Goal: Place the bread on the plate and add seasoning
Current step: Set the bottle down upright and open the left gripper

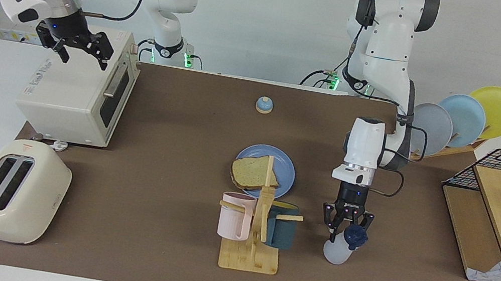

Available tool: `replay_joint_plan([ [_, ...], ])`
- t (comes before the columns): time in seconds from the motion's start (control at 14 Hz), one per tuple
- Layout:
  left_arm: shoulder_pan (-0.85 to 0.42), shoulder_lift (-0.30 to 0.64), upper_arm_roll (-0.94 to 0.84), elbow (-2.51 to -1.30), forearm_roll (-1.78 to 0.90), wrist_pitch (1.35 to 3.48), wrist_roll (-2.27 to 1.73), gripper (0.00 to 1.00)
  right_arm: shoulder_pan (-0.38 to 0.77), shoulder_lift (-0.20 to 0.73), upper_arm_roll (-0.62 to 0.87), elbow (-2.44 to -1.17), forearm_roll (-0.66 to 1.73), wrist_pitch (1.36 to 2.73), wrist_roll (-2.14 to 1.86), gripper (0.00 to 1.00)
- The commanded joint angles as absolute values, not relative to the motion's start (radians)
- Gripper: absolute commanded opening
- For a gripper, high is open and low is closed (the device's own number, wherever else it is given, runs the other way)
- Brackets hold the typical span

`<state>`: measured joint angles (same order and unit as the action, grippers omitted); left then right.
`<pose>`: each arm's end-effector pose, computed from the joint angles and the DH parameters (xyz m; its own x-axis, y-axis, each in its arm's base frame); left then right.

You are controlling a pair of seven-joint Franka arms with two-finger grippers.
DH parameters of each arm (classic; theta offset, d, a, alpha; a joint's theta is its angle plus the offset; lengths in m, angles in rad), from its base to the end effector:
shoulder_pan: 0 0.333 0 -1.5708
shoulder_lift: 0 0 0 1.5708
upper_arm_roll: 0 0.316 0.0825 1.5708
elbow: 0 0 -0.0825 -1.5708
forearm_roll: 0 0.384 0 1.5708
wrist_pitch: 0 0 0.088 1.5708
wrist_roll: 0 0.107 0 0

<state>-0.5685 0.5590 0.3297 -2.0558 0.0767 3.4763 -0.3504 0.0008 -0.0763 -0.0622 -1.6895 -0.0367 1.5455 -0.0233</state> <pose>0.6156 -0.1808 0.2786 0.6296 -0.0360 0.7761 -0.1297 -0.9898 0.0593 0.5246 -0.0375 0.6078 0.9969 -0.0384 -0.0685 -0.0364 -0.9989 0.0303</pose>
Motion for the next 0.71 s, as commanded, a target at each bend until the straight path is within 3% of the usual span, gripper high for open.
replay_joint_plan([
  [0.0,-0.568,0.557,0.333,-2.079,0.061,3.501,-0.339,0.73,-0.003,-0.083,-0.061,-1.697,-0.038,1.537,-0.040,1.00],
  [0.21,-0.568,0.557,0.333,-2.079,0.061,3.501,-0.339,0.99,-0.003,-0.083,-0.061,-1.697,-0.038,1.537,-0.040,1.00],
  [0.64,-0.568,0.548,0.333,-2.097,0.061,3.502,-0.347,1.00,-0.003,-0.083,-0.061,-1.697,-0.038,1.537,-0.040,1.00],
])
